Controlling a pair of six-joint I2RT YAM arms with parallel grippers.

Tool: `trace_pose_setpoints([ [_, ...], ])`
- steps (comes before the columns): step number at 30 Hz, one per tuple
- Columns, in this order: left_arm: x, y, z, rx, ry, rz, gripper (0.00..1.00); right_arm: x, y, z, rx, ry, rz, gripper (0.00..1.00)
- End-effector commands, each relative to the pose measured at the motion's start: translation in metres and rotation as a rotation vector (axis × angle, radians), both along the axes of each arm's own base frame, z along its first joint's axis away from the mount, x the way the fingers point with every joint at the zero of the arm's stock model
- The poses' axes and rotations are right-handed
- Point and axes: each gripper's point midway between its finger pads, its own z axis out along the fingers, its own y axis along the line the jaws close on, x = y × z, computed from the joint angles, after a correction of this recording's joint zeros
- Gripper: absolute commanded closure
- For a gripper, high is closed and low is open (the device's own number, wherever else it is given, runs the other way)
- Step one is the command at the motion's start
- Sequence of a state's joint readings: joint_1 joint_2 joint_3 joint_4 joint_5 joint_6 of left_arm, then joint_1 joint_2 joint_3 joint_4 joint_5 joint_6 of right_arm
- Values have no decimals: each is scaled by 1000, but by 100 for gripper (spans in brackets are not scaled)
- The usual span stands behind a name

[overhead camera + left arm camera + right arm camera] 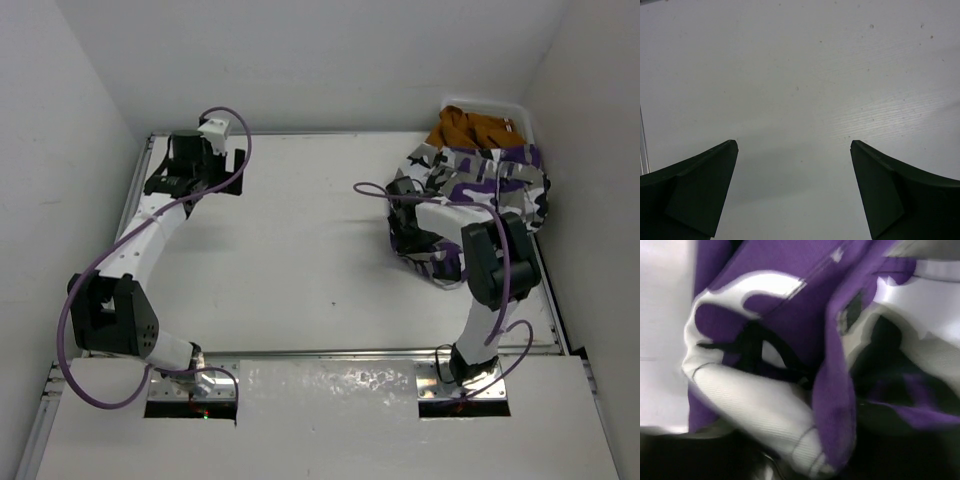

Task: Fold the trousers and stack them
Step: Grab the trousers from the pile, then move the trousers to the center of the board

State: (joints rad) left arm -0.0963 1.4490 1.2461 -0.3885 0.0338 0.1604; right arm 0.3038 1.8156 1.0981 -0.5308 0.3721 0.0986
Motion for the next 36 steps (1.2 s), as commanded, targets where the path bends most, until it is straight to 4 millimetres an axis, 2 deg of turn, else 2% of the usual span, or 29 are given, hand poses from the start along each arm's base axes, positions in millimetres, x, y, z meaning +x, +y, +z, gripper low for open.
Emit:
trace_pose_setpoints([
  [1, -2, 8, 14, 19, -51, 17, 5, -1, -3, 4, -55, 27, 27, 58],
  [2, -2, 9, 13, 23, -50, 17, 5, 1, 8, 7, -17, 21, 52, 74],
  [3, -3, 9, 13, 24, -51, 18, 5, 8, 18, 15, -6, -1, 92, 100],
  [7, -2, 11, 15, 27, -58, 25, 5, 39, 56, 80, 62, -178, 191, 100],
  [8, -2, 11, 16, 26, -59, 25, 5, 56, 70, 127, 127, -301, 200, 100],
  [10, -1, 10, 18, 22, -65, 27, 5, 76, 84, 187, 213, -466, 212, 100],
  [11, 0, 11, 20, 20, -69, 30, 5, 87, 97, 239, 283, -588, 245, 100],
  [13, 2, 11, 23, 11, -76, 37, 5, 93, 113, 329, 394, -826, 305, 100],
  [14, 4, 13, 26, 9, -82, 50, 5, 84, 128, 387, 483, -955, 376, 100],
  [15, 5, 17, 27, 13, -85, 72, 5, 78, 138, 419, 530, -1035, 435, 100],
  [16, 7, 20, 29, 1, -89, 87, 5, 71, 150, 463, 572, -1169, 513, 100],
  [17, 10, 23, 34, -5, -97, 98, 5, 54, 167, 496, 626, -1251, 594, 100],
  [18, 12, 25, 37, -9, -102, 110, 5, 36, 187, 519, 701, -1304, 715, 100],
  [19, 14, 33, 40, -19, -105, 134, 5, 17, 198, 555, 752, -1426, 786, 100],
  [20, 18, 39, 48, -24, -122, 150, 5, -6, 220, 576, 809, -1473, 868, 100],
  [21, 20, 48, 53, -34, -133, 181, 5, -18, 234, 600, 840, -1532, 934, 100],
  [23, 26, 70, 69, -49, -167, 236, 5, -41, 272, 612, 912, -1528, 1031, 100],
  [24, 26, 88, 76, -62, -180, 279, 5, -31, 297, 599, 928, -1487, 1057, 100],
  [25, 27, 97, 81, -69, -189, 297, 5, -34, 303, 611, 950, -1511, 1064, 100],
  [26, 28, 106, 93, -73, -214, 317, 5, -32, 315, 607, 973, -1495, 1065, 100],
  [27, 28, 114, 98, -73, -225, 336, 5, -24, 322, 601, 979, -1482, 1049, 100],
  [28, 25, 130, 103, -71, -239, 373, 5, -3, 331, 584, 971, -1448, 985, 100],
  [30, 20, 154, 115, -60, -267, 423, 5, 20, 333, 558, 918, -1413, 902, 100],
  [31, 19, 157, 118, -63, -273, 415, 4, 41, 329, 534, 845, -1388, 816, 100],
  [33, 15, 170, 124, -44, -282, 433, 4, 63, 321, 504, 767, -1346, 730, 100],
  [34, 12, 179, 124, -35, -282, 450, 4, 74, 318, 478, 742, -1285, 689, 100],
  [36, 10, 187, 126, -1, -280, 457, 4, 96, 299, 443, 719, -1188, 607, 100],
])
